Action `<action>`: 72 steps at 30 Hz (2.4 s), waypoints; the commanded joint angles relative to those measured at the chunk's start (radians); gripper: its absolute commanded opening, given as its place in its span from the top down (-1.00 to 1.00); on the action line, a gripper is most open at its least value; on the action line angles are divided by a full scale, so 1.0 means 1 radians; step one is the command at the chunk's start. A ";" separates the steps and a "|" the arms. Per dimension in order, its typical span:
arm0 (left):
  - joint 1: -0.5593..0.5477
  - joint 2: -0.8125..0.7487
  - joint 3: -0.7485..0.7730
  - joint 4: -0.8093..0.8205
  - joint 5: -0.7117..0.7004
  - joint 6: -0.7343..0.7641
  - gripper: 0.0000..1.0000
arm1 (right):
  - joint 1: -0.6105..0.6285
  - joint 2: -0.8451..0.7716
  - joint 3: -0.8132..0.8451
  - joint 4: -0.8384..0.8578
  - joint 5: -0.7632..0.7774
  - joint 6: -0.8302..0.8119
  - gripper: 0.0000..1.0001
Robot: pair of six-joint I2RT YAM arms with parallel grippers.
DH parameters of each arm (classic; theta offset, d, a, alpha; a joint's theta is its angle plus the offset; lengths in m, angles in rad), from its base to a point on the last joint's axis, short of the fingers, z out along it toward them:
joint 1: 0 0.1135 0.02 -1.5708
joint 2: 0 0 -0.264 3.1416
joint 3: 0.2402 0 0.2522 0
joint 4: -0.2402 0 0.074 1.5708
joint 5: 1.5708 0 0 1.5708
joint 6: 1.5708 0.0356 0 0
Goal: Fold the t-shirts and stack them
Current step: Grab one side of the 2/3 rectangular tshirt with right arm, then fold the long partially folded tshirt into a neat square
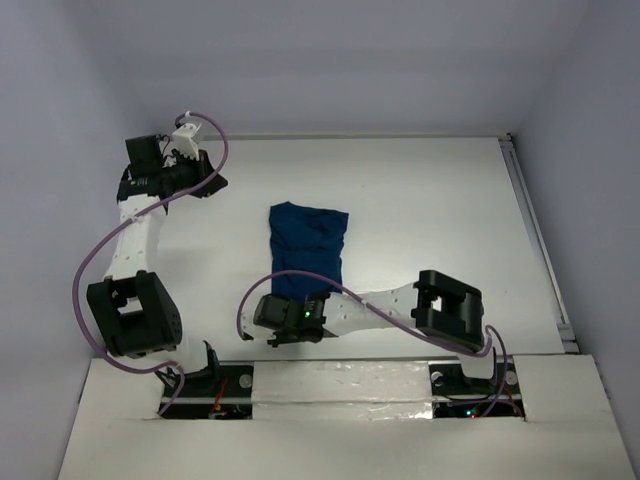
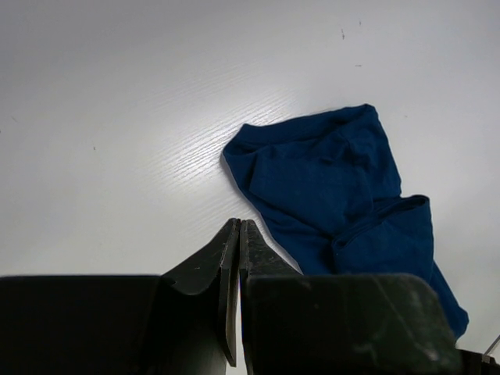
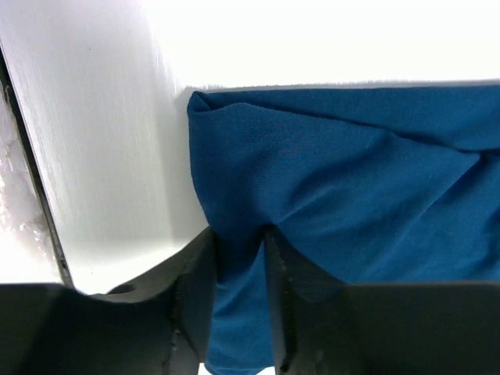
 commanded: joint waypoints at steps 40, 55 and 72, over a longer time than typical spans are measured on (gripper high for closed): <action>-0.382 0.479 0.012 -0.243 0.325 0.245 1.00 | 0.005 -0.181 -0.097 -0.027 -0.059 -0.050 1.00; -0.457 0.430 -0.197 0.103 -0.188 -0.005 1.00 | -0.013 -0.204 -0.075 -0.039 -0.030 -0.062 1.00; -0.544 0.450 -0.180 -0.046 -0.028 0.110 1.00 | -0.186 -0.265 0.185 -0.160 0.114 -0.190 1.00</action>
